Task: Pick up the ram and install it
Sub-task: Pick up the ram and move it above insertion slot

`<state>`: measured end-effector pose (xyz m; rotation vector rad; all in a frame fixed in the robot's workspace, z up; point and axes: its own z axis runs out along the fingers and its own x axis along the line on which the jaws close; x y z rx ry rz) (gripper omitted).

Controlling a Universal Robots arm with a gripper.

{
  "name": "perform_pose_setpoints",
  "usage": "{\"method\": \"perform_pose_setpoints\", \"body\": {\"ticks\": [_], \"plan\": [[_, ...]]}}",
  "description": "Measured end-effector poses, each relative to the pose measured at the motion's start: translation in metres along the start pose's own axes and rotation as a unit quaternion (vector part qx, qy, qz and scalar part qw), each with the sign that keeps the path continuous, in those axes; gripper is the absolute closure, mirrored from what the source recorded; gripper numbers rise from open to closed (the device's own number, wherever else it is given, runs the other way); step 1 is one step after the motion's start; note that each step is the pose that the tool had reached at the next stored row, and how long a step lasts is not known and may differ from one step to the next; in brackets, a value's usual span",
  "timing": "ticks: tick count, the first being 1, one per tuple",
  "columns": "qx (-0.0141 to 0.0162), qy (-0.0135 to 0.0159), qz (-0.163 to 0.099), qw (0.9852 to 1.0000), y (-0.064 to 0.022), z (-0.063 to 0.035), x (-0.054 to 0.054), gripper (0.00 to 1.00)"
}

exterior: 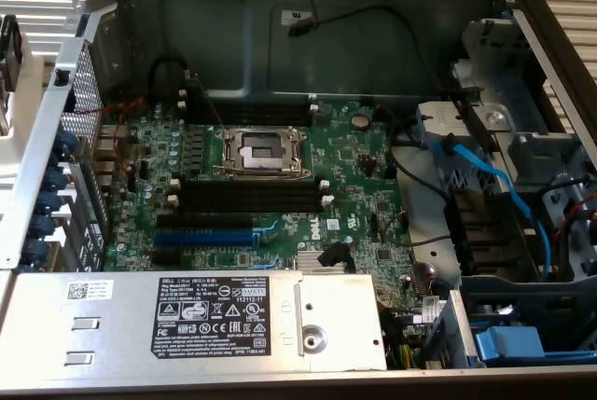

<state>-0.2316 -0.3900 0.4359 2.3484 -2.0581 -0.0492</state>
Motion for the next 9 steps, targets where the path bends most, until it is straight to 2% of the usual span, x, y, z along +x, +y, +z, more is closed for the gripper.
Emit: {"method": "perform_pose_setpoints", "body": {"ticks": [5,9], "plan": [[0.0001,-0.0007,0.0,1.0,-0.0203,-0.0008,0.003,0.88],[0.0003,-0.0023,0.005,1.0,-0.0239,-0.0009,0.003,0.88]]}}
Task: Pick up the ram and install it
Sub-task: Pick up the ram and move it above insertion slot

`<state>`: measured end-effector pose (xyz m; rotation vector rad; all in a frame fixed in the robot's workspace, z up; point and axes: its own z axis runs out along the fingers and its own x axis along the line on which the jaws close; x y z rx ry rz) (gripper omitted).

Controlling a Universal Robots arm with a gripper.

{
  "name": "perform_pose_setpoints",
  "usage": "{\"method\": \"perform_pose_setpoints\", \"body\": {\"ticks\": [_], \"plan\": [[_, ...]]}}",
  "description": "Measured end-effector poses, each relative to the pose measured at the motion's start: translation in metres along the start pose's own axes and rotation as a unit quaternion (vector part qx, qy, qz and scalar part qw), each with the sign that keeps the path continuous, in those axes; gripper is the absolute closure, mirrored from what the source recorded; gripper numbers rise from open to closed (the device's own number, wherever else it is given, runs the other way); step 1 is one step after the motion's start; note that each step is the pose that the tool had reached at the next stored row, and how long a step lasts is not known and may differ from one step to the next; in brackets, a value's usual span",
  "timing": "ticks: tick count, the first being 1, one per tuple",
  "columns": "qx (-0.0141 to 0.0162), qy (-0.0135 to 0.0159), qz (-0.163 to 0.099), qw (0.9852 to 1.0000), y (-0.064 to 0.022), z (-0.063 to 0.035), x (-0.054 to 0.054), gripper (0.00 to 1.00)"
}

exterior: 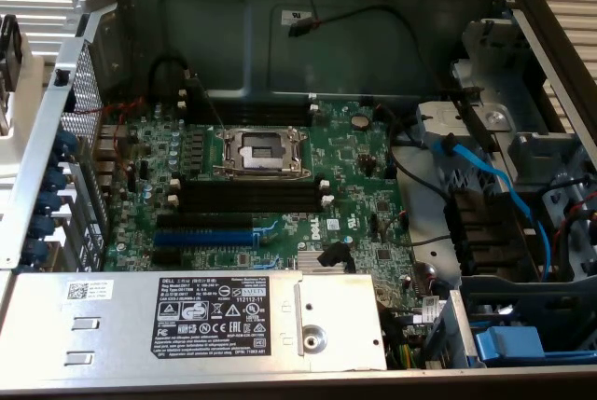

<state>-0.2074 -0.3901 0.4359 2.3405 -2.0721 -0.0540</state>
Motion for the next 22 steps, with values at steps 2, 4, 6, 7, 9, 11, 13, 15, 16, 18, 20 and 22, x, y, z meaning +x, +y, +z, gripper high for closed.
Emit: {"method": "perform_pose_setpoints", "body": {"ticks": [2,4,6,7,9,11,13,15,16,18,20,22], "plan": [[0.0004,-0.0024,0.006,1.0,-0.0006,0.0,0.0,0.88],[0.0009,-0.005,0.01,0.9999,-0.0015,0.0,0.0,0.88],[0.0011,-0.0069,0.012,0.9999,-0.0039,-0.0001,0.0,0.88],[0.0011,-0.0076,0.013,0.9999,-0.0054,-0.0002,0.001,0.88],[0.0013,-0.0092,0.014,0.9999,-0.0089,-0.0004,0.001,0.88],[0.0015,-0.0109,0.015,0.9998,-0.0134,-0.0005,0.002,0.88],[0.0017,-0.0128,0.015,0.9998,-0.0186,-0.0007,0.002,0.88],[0.002,-0.0148,0.015,0.9998,-0.0241,-0.0009,0.003,0.88],[0.002,-0.0158,0.015,0.9998,-0.0269,-0.001,0.003,0.88],[0.0023,-0.0177,0.015,0.9997,-0.033,-0.0012,0.004,0.88],[0.0025,-0.0195,0.015,0.9997,-0.039,-0.0014,0.005,0.88],[0.0026,-0.021,0.015,0.9997,-0.045,-0.0016,0.005,0.88]]}}
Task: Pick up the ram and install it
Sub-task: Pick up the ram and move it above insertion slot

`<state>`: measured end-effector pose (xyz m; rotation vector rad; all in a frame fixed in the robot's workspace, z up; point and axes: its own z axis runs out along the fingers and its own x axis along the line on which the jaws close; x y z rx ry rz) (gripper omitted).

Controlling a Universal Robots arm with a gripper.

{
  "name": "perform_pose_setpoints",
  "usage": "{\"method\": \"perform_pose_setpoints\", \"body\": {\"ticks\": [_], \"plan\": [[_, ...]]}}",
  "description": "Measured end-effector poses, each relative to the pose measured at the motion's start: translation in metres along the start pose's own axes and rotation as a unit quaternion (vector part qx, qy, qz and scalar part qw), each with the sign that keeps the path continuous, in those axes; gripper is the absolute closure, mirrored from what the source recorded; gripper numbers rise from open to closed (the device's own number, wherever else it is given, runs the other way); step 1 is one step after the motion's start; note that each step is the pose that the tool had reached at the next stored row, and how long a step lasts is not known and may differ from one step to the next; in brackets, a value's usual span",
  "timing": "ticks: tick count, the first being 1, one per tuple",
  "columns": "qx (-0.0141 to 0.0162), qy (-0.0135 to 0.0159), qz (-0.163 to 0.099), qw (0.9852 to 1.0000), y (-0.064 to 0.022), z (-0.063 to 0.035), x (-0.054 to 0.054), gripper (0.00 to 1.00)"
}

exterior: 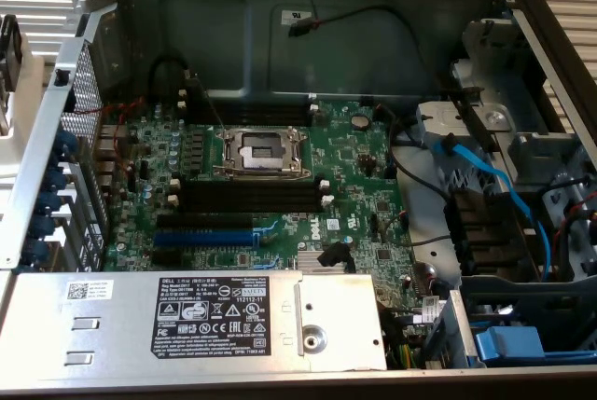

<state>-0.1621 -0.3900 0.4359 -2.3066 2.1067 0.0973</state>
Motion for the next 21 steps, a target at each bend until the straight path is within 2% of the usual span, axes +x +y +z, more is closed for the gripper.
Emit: {"method": "perform_pose_setpoints", "body": {"ticks": [3,5,8,12,16,21], "plan": [[0.0007,-0.0006,0.001,1.0,-0.0061,-0.0003,0.001,0.88],[0.0028,-0.0005,0.005,1.0,-0.007,-0.0001,0.001,0.88],[0.008,0.0015,0.013,0.9999,-0.0077,0.0001,0.001,0.88],[0.0127,0.007,0.026,0.9996,-0.0093,0.0016,0.001,0.88],[0.0148,0.0085,0.034,0.9993,-0.0144,0.0049,0.001,0.88],[0.0156,0.0093,0.038,0.9991,-0.026,0.0105,0.003,0.88]]}}
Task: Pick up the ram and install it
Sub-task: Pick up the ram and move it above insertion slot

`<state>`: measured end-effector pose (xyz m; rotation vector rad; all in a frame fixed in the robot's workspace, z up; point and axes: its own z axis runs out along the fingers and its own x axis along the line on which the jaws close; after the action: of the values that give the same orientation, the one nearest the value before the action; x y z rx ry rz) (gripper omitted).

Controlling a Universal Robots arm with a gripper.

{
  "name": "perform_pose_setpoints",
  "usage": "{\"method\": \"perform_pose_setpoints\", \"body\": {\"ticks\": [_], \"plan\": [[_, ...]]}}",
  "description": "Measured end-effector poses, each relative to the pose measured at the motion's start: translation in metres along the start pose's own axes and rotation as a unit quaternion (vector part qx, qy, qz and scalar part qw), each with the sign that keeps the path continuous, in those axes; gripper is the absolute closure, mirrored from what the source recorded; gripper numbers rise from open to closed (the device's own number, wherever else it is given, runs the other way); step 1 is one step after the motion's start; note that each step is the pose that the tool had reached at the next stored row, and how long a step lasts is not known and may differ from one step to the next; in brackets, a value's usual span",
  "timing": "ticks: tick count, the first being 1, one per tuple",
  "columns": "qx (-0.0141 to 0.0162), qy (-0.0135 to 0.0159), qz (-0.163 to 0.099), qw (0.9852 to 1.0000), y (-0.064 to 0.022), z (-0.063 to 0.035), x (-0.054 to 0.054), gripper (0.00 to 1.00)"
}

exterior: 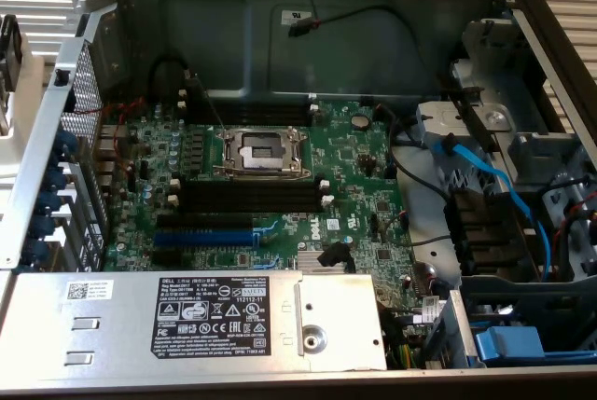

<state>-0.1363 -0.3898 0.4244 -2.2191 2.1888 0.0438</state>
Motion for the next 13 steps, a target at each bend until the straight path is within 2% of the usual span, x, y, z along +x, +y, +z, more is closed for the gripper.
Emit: {"method": "perform_pose_setpoints", "body": {"ticks": [4,9,13], "plan": [[0.0005,-0.0001,0.005,1.0,-0.0068,0.007,0.0,0.88],[0.0022,0.0,0.014,0.9999,-0.0086,0.016,0.002,0.88],[0.0039,0.0,0.016,0.9999,-0.0092,0.0227,0.009,0.88]]}}
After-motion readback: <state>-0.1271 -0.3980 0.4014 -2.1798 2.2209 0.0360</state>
